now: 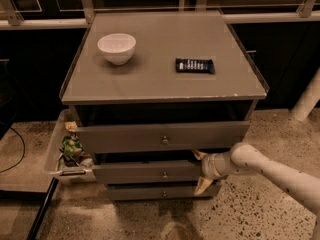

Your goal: Open middle drawer

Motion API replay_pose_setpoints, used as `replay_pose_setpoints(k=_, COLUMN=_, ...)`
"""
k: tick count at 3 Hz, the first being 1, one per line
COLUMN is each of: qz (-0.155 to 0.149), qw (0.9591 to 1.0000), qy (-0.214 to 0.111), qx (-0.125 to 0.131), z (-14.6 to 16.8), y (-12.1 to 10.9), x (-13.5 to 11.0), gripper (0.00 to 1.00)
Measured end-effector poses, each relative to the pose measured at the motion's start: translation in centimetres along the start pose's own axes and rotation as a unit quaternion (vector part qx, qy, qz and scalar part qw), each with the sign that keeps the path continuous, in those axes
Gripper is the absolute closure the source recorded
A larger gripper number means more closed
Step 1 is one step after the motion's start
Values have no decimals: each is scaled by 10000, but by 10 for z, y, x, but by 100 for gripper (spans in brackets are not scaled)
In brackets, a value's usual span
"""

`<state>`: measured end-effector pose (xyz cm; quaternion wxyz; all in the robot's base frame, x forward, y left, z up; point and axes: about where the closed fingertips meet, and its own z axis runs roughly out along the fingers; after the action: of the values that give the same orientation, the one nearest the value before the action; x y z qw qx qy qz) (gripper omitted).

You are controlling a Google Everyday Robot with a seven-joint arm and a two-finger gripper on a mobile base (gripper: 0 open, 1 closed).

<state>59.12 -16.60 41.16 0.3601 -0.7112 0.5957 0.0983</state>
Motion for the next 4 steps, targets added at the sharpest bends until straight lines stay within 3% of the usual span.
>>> replay_pose_setpoints(k=2, qz=347, qw=9994, qy=7, qx=-4, z=7, y=5, x=33, gripper=0)
replay_pose_setpoints(k=4, qz=348, qw=9994, qy=6, qx=-3, z=7, y=4, x=33, gripper=41)
